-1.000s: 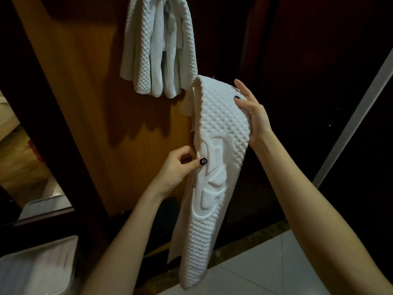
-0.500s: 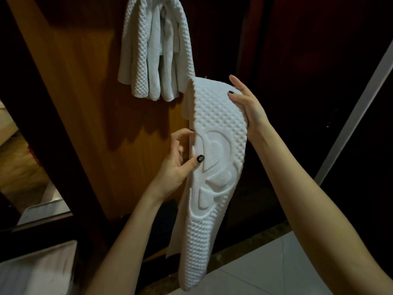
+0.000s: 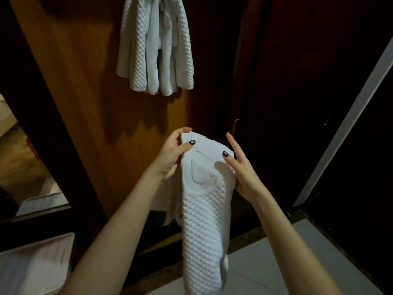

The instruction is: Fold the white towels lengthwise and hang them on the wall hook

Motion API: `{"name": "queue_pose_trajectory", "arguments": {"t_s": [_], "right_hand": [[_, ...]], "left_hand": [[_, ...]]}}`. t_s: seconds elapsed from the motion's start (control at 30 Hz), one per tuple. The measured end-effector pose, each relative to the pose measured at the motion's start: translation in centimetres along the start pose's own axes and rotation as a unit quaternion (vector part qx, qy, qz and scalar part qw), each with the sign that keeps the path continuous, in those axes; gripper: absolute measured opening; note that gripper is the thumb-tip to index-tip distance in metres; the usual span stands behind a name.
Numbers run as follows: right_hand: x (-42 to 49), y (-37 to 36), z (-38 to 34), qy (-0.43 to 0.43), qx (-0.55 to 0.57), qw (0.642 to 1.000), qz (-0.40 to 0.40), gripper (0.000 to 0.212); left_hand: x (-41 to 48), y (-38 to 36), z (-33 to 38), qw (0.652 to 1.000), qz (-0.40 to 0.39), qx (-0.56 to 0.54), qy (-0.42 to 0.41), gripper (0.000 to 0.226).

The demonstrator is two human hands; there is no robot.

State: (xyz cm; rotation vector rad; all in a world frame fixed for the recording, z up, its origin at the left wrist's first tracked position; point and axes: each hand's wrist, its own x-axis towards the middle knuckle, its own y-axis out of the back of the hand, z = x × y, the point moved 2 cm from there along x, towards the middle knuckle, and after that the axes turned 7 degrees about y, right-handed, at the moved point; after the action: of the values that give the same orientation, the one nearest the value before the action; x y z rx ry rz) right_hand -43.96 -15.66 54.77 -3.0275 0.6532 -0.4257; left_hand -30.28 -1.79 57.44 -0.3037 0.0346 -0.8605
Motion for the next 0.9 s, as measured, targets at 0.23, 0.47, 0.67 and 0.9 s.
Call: {"name": "queue_pose_trajectory", "arguments": {"t_s": [0.23,0.47,0.67,0.9], "right_hand": [[1.5,-1.4,-2.3,0.1,0.007,0.994,0.044,0.048],[3.9,-3.2,-2.0,0.109,0.064,0.966,0.224,0.045],[5.1,-5.0,-2.4,0.107,0.163,0.938,0.286,0.046],[6.4,-5.5,-3.5,0.098,0.298,0.904,0.29,0.041]], "left_hand": [[1.6,0.7,0.4,0.978,0.059,0.199,-0.013,0.063],[-4.4,4.0,-10.1,0.94,0.297,0.167,0.003,0.051],[-7.8,5.0,-18.2,0.912,0.336,0.065,0.225,0.072],[-5.7,3.7,-19.2,0.888,0.213,-0.322,0.249,0.052]]}}
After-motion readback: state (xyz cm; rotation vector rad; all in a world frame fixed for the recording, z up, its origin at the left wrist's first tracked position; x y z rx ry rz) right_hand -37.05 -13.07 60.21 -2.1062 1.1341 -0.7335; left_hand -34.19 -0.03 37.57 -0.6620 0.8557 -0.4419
